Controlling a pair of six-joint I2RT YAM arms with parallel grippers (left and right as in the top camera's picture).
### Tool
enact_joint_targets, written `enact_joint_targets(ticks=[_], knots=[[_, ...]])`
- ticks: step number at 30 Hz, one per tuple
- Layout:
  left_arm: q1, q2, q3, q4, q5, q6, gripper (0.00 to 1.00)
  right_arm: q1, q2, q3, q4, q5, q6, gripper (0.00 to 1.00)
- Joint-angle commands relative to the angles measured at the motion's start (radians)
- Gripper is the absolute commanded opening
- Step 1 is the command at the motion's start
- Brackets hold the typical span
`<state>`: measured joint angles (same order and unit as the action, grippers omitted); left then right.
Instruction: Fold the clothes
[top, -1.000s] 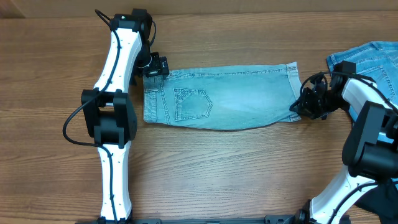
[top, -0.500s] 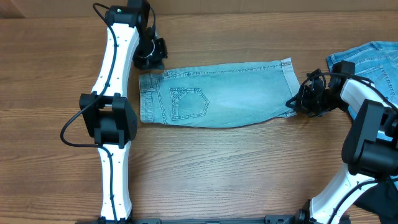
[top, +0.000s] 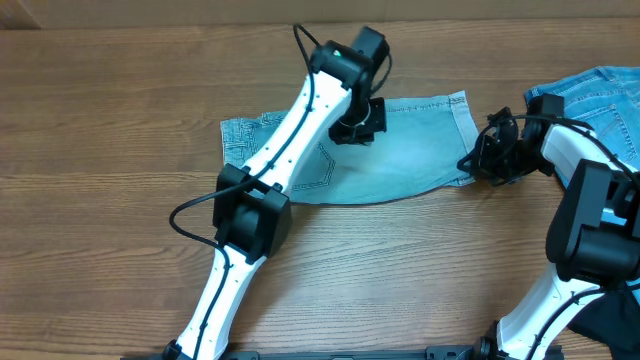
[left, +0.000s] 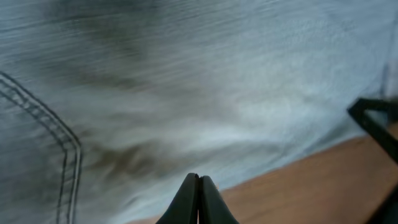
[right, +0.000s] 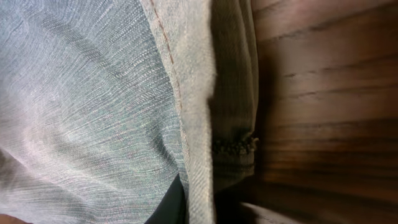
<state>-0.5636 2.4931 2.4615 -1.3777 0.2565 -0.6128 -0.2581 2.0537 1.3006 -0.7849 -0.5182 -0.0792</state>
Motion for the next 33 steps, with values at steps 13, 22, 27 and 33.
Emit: enact_joint_targets(ticks=[13, 22, 27, 33], knots=[[-0.011, -0.006, -0.426, 0.280, -0.179, -0.086, 0.04, 0.039, 0.003, 0.203, -0.167, 0.054, -0.082, 0.04], [-0.005, -0.006, -0.243, 0.225, -0.181, -0.037, 0.04, 0.072, -0.055, 0.313, -0.254, 0.054, -0.140, 0.04], [0.023, -0.006, -0.172, 0.232, -0.196, -0.037, 0.04, 0.143, -0.103, 0.313, -0.302, 0.086, -0.193, 0.04], [0.144, -0.006, -0.158, 0.190, -0.177, -0.037, 0.04, 0.236, -0.165, 0.313, -0.310, 0.111, -0.210, 0.04]])
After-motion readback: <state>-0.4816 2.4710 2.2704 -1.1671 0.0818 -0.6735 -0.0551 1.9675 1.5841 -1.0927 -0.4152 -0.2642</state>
